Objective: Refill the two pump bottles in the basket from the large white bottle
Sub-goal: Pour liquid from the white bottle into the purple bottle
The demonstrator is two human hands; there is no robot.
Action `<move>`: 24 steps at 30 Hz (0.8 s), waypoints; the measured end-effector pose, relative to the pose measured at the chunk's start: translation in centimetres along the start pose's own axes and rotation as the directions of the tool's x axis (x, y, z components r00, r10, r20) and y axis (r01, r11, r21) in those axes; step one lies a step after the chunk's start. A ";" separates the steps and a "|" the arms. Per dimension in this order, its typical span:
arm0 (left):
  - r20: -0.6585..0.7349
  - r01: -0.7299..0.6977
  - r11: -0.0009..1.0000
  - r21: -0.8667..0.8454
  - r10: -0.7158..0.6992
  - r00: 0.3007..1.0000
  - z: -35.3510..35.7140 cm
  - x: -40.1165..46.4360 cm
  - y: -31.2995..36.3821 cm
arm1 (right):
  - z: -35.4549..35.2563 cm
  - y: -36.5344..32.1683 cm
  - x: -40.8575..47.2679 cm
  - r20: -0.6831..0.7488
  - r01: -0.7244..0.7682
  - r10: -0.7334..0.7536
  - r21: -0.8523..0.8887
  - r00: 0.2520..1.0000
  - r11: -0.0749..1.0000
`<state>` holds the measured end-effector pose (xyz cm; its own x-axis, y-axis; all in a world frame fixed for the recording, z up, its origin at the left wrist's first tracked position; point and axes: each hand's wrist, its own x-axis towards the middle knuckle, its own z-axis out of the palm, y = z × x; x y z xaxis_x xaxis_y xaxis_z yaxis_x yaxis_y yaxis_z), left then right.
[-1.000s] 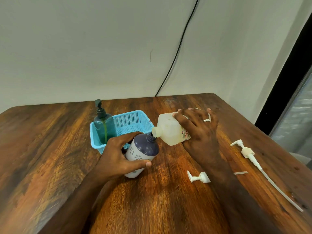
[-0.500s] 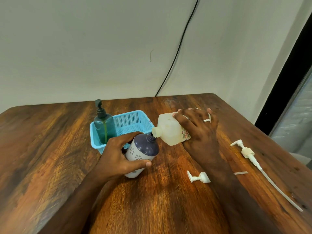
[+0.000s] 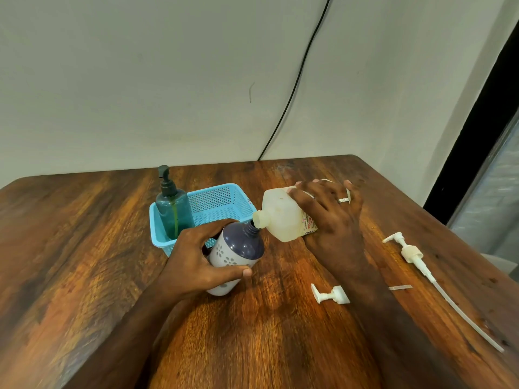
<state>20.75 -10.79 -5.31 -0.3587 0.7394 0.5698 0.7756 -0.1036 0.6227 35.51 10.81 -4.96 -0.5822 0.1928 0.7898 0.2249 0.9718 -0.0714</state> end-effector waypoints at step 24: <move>-0.012 0.079 0.993 -0.091 -0.080 0.997 0.9 -0.1 0.0 | 0.4 -1.4 -0.4 0.153 -0.294 0.258 0.314 0.954 0.903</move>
<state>21.21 -10.30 -5.85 -0.4259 0.7376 0.5240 0.6945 -0.1048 0.7118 35.07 9.48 -5.42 -0.6168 0.4554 0.6420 0.1288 0.8630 -0.4884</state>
